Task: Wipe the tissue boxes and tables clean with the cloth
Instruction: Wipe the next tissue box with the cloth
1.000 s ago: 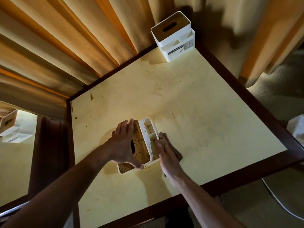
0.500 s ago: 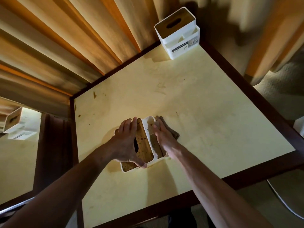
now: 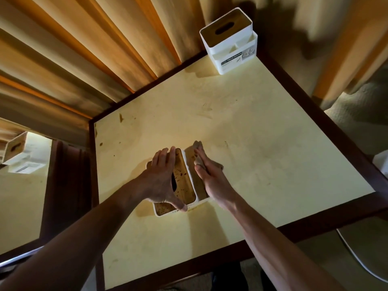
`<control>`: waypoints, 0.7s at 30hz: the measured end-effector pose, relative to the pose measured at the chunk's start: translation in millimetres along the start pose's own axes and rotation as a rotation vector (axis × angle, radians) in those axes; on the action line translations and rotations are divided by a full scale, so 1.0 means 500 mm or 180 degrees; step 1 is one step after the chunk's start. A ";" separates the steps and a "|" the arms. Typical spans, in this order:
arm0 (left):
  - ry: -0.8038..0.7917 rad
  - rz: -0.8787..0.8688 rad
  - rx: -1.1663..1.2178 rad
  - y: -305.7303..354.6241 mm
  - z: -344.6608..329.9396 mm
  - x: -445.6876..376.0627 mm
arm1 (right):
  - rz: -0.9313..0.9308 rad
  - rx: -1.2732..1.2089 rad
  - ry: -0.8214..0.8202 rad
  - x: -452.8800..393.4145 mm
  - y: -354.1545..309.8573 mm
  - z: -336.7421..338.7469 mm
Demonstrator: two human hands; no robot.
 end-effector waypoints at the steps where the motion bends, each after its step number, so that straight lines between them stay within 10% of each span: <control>1: -0.0006 -0.0005 -0.0003 0.000 0.000 -0.001 | 0.0014 0.0014 -0.0010 0.013 0.005 0.001; 21: -0.0066 0.0035 0.0010 -0.005 -0.002 -0.004 | -0.0694 -0.0983 0.0657 0.079 0.048 0.011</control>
Point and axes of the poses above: each hand's wrist, its own x-axis away from the middle knuckle, its own z-axis out of the back of the hand, y = z × x, the point moved 2 cm from there along -x, towards the middle knuckle, and after that the axes turned 5 degrees about y, right-handed, at the moved point
